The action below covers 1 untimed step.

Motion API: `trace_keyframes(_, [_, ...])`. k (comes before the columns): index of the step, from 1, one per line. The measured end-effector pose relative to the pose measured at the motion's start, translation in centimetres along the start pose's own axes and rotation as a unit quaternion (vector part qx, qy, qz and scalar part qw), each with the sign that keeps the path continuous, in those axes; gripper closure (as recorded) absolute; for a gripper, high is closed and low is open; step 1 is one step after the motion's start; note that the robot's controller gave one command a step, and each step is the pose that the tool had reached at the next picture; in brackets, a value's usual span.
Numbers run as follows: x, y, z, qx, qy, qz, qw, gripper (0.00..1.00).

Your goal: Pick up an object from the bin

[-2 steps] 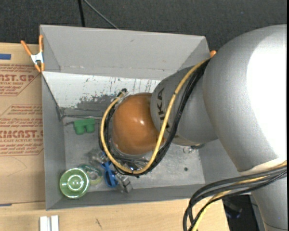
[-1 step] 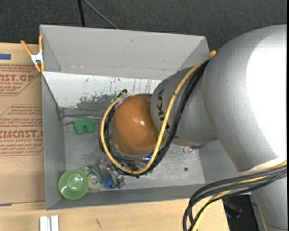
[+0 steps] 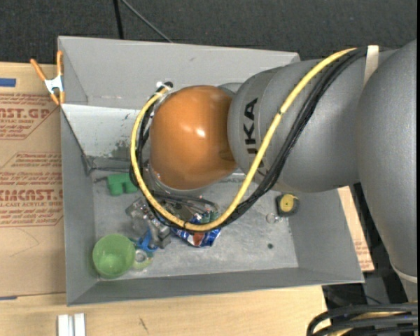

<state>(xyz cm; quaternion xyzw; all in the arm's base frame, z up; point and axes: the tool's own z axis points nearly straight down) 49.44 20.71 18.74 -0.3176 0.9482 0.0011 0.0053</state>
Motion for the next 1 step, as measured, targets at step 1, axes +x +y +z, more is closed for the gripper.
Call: trace_keyframes(1, [0.45, -3.29, -6.23, 0.001, 0.0006, 0.032, 0.9995, 1.0])
